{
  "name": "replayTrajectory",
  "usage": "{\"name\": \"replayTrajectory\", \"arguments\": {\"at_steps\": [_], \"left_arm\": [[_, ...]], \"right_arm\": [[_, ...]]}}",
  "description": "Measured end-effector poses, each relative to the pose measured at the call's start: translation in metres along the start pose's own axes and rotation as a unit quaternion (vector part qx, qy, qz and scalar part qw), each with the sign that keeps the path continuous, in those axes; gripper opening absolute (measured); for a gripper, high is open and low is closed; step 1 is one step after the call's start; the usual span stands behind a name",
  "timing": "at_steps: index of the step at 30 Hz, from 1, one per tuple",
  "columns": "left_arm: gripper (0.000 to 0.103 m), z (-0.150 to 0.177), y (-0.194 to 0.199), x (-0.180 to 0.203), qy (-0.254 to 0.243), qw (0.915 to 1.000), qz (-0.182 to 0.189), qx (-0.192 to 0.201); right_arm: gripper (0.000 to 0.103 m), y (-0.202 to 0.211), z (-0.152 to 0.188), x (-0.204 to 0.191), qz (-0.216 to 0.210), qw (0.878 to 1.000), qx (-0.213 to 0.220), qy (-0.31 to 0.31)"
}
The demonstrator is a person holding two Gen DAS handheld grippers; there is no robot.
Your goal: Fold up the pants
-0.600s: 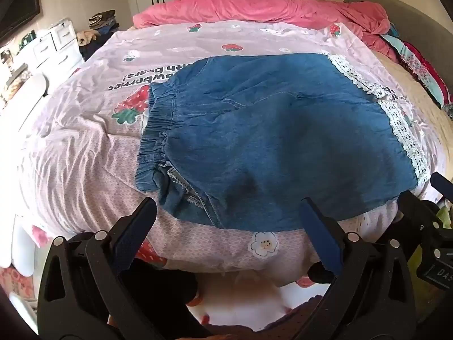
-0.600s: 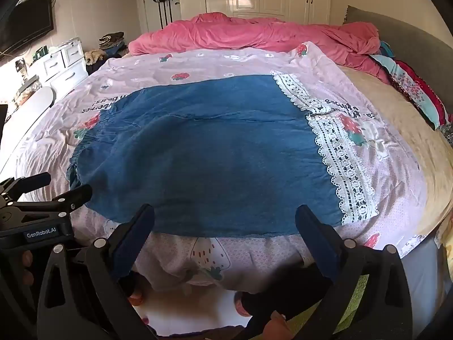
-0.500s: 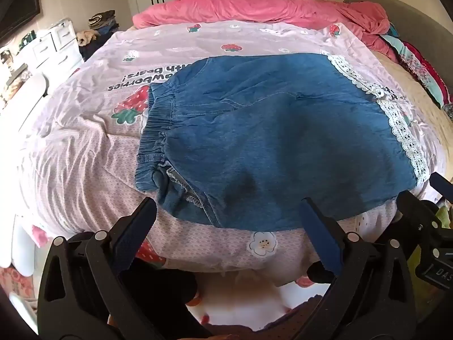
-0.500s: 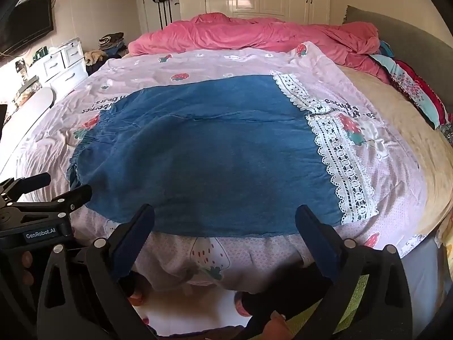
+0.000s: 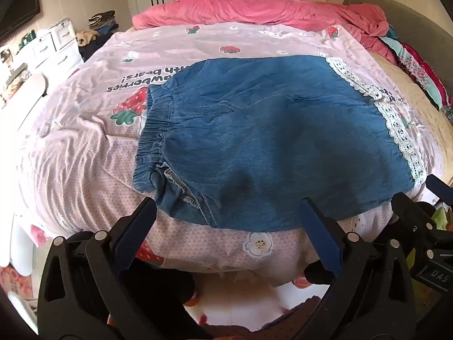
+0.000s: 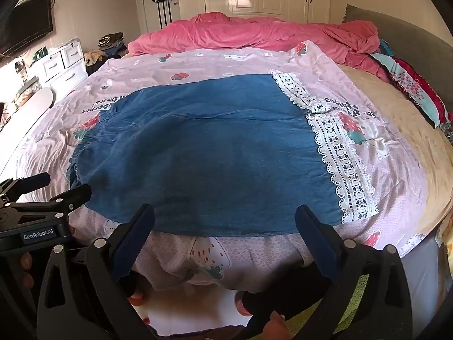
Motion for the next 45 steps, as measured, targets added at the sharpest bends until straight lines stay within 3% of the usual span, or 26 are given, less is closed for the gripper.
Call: {"name": "replayTrajectory", "arguments": {"at_steps": [45], "left_arm": [[0.094, -0.0011, 0.0003, -0.0065, 0.007, 1.0000, 0.001, 0.001]], "right_arm": [[0.099, 0.0023, 0.0001, -0.0039, 0.003, 1.000, 0.002, 0.003]]}}
Point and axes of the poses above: each gripper's, at about its wrist camera, not at the fingertips, and y roughly against the way its jaws point, x to its right, z to its underside, the point moved 7 cm from there along -y, roughly the way its jaws point, and after that the axes turned 5 degrees about -x, right-handed, at the moved point
